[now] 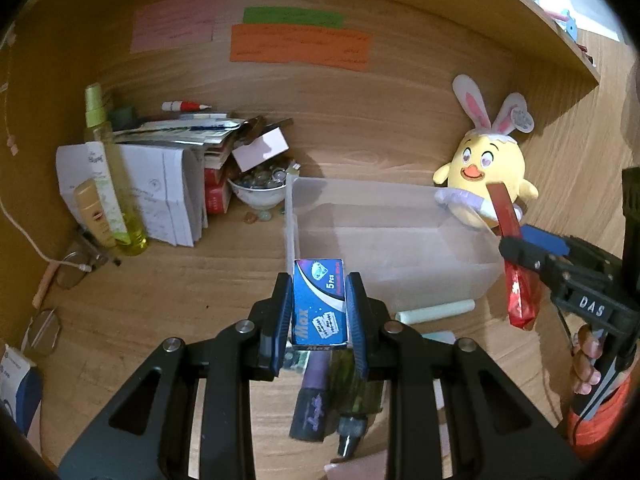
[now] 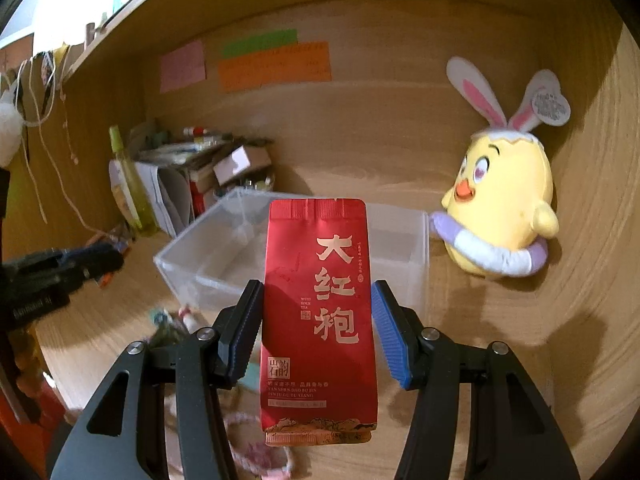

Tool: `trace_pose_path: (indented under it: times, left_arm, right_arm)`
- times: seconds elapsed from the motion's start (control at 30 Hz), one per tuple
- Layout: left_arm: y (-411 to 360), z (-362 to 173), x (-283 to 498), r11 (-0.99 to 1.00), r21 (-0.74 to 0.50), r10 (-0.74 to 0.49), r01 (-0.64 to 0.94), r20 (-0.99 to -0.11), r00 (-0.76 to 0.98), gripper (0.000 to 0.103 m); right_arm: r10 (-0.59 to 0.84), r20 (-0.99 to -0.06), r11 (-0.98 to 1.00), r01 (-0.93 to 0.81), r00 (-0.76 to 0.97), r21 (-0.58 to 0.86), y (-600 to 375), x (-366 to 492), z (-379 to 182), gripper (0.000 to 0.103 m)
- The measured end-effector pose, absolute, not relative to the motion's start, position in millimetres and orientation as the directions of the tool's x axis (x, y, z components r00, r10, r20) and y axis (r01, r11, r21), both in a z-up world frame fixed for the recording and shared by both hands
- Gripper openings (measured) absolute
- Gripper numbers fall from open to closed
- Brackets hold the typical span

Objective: Organize objects
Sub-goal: 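Carry the blue card box and red tea packet over the clear box with both tools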

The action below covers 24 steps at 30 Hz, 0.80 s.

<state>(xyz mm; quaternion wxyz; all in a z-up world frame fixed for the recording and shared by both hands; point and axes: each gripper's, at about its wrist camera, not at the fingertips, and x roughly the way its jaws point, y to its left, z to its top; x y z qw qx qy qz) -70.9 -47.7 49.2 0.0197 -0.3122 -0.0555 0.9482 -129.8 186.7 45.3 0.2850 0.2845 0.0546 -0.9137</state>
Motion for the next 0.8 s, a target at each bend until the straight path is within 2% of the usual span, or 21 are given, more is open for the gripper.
trace_pose_path:
  times: [0.27, 0.8]
  left_arm:
    - [-42, 57, -91, -0.995, -0.1, 0.064, -0.007, -0.58, -0.812, 0.027]
    - [-37, 56, -139, -0.993, -0.118, 0.087, -0.019, -0.609, -0.789, 0.027]
  right_arm:
    - [-0.494, -0.521, -0.833, 0.55, -0.696, 0.055, 174, -151, 65, 0.051]
    - [-0.396, -0.531, -0.869, 0.492, -0.749, -0.045, 145, -197, 71, 0.051]
